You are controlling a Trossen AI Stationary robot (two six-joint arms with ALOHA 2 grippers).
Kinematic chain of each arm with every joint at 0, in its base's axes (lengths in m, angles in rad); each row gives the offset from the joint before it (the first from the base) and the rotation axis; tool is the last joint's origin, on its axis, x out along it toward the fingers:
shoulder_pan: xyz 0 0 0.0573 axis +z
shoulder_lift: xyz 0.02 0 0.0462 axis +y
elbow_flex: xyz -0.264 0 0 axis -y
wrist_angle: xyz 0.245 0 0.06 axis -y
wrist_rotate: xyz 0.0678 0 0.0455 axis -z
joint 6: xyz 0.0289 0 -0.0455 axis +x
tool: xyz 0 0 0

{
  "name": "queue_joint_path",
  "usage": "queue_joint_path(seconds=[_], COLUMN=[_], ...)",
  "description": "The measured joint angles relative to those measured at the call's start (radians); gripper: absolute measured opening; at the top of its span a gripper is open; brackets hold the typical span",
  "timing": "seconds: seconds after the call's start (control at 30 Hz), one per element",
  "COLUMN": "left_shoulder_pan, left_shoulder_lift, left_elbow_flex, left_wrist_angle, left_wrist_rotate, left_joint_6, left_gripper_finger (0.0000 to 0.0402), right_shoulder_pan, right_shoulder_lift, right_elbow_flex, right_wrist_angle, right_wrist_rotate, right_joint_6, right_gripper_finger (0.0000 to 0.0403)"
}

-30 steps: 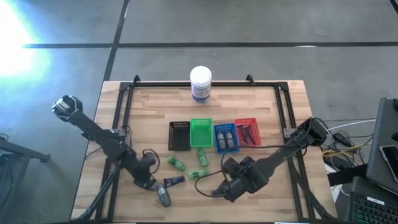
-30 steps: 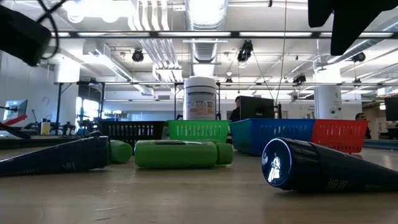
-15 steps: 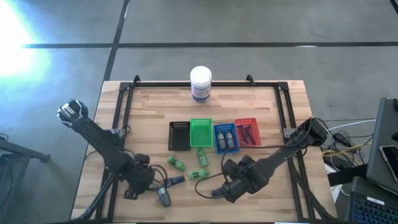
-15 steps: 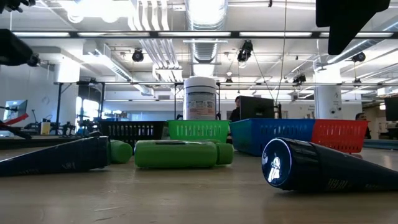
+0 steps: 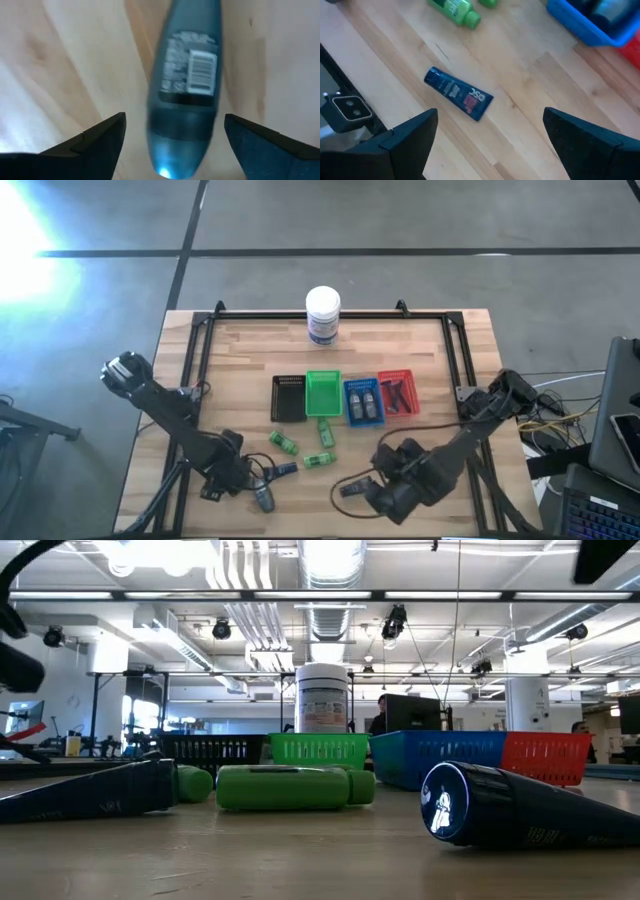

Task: Pick & Place Travel size toiletries
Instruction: Put the deodorant into the blue basket

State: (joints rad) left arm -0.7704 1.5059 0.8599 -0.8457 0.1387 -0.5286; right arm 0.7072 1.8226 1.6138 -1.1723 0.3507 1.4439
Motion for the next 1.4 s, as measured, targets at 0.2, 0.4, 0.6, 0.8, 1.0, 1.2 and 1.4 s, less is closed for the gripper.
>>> queue_joint_path(seconds=[0.2, 0.4, 0.6, 0.8, 1.0, 1.2, 1.4], left_shoulder_pan=[-0.001, -0.002, -0.002, -0.003, -0.003, -0.003, 0.005], left_shoulder_lift=[0.040, 0.064, 0.059, 0.059, 0.060, -0.003, -0.219], left_elbow_flex=[-0.015, -0.024, -0.046, -0.049, -0.049, -0.033, -0.010], left_wrist_angle=[0.030, 0.053, 0.067, 0.085, 0.090, 0.075, 0.024], left_wrist_rotate=[0.034, 0.043, 0.036, -0.001, -0.022, -0.057, -0.186], left_joint_6=[0.002, -0.001, -0.008, -0.014, 0.012, 0.004, -0.137], left_gripper_finger=[0.0329, 0.0313, 0.0291, 0.0242, 0.0208, 0.0208, 0.0208], right_shoulder_pan=[0.052, 0.054, 0.055, 0.054, 0.054, 0.054, 0.053], right_shoulder_lift=[-0.026, -0.031, -0.031, -0.031, -0.031, -0.034, -0.055], right_elbow_flex=[0.000, 0.000, 0.000, 0.000, 0.000, 0.000, 0.000], right_wrist_angle=[-0.108, -0.096, -0.096, -0.096, -0.092, -0.070, -0.023], right_wrist_rotate=[0.050, 0.045, 0.045, 0.045, 0.045, 0.051, 0.113], right_joint_6=[0.153, 0.171, 0.173, 0.175, 0.180, 0.223, 0.296], right_gripper_finger=[0.0342, 0.0334, 0.0346, 0.0358, 0.0351, 0.0336, 0.0332])
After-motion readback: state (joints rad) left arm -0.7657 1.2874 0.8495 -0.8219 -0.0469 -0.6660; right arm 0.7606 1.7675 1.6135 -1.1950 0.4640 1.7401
